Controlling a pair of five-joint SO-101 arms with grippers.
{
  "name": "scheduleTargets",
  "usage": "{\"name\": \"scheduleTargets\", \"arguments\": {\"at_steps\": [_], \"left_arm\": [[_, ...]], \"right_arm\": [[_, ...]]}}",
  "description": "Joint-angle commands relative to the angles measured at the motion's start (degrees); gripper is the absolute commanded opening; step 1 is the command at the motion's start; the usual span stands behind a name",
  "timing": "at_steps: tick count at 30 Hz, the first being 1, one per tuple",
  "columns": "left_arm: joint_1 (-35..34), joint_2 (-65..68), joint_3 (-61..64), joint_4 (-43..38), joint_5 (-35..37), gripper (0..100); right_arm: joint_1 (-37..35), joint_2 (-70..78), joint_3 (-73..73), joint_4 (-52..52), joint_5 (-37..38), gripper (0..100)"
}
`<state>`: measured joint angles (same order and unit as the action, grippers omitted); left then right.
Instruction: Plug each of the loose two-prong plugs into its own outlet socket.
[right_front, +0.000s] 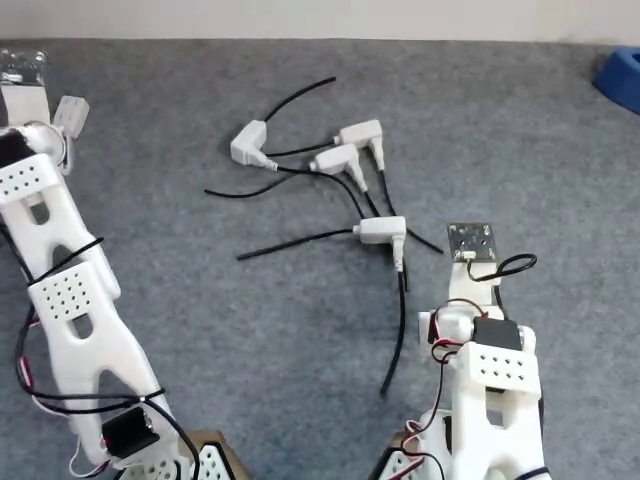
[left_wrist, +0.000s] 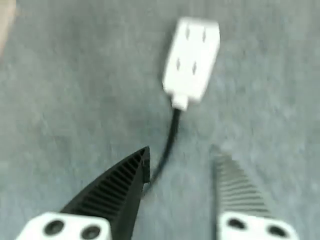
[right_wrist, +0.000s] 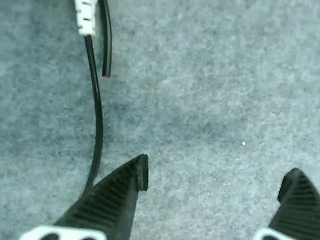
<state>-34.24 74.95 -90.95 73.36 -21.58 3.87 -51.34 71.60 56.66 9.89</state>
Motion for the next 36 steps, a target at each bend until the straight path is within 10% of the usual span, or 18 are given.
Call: {"name": "scheduleTargets", "arguments": {"at_steps": [1,13,22,32,36], "left_arm": [[-0.31,-3.47,7.16,-13.71,0.26,29],[-3.38,-3.47,29.23,-34.73,0.18,28],[-4.70,-3.47,38.81,-34.29,-7.74,3],[-10.24,-3.91,36.97,-31.74,-2.81,4],[-10.77,-3.82,27.30,-31.74,3.78,20]], "right_arm": [[-0.57,-1.27,-0.31,-0.66,-0.09,39.2],[-0.57,-1.45,-0.31,-0.57,-0.09,39.2],[-0.57,-1.45,-0.31,-0.57,-0.09,39.2],[-0.57,-1.45,-0.31,-0.57,-0.09,39.2],[-0.57,-1.45,-0.31,-0.57,-0.09,39.2]]}}
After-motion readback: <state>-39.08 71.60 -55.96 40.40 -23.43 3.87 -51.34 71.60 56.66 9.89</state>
